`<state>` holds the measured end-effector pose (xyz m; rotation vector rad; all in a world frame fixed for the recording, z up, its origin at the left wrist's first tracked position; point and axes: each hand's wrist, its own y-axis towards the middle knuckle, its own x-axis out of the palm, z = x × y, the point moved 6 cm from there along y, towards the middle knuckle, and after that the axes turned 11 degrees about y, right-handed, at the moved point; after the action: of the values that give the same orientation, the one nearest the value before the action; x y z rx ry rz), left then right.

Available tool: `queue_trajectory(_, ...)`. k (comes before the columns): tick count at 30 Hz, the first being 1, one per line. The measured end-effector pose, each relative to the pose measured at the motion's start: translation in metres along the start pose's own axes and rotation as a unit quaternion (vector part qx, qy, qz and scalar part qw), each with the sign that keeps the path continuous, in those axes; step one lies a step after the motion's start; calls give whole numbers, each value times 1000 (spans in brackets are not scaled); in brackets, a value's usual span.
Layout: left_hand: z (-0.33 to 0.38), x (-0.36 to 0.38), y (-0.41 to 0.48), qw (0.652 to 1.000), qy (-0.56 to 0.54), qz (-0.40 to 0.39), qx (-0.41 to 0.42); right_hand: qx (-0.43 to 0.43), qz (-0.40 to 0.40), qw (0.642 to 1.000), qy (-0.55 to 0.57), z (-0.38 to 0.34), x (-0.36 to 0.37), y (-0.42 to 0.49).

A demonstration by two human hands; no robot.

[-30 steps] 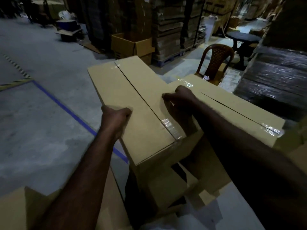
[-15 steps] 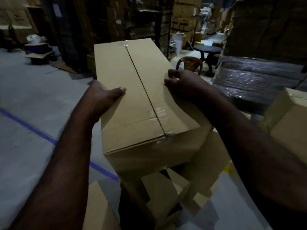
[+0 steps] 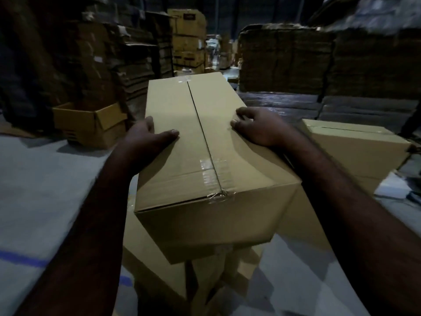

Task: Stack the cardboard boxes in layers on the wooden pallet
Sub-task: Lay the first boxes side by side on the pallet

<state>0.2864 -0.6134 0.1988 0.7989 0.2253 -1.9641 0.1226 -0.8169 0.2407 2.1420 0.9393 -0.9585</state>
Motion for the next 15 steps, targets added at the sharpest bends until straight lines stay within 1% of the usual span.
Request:
queue_trajectory(4,42,35,-28,997,31,-50,49,51,49,997,25,38,-42,-55)
queue_trajectory(7,74,66,-58,992,62,-62,94,91,87,992,27,73,-73,-103)
queue_trajectory(10,105,107,-96,984,64,-89,140,146,117,982,24,115,-101,-162)
queue_trajectory(13,139,162,-140,969,57,-142,196,200,156,967,6,162,-126,-231)
queue_trajectory(15,157,195,-169,957,50,-184,219,234,178,956,-13,188,-138,-275)
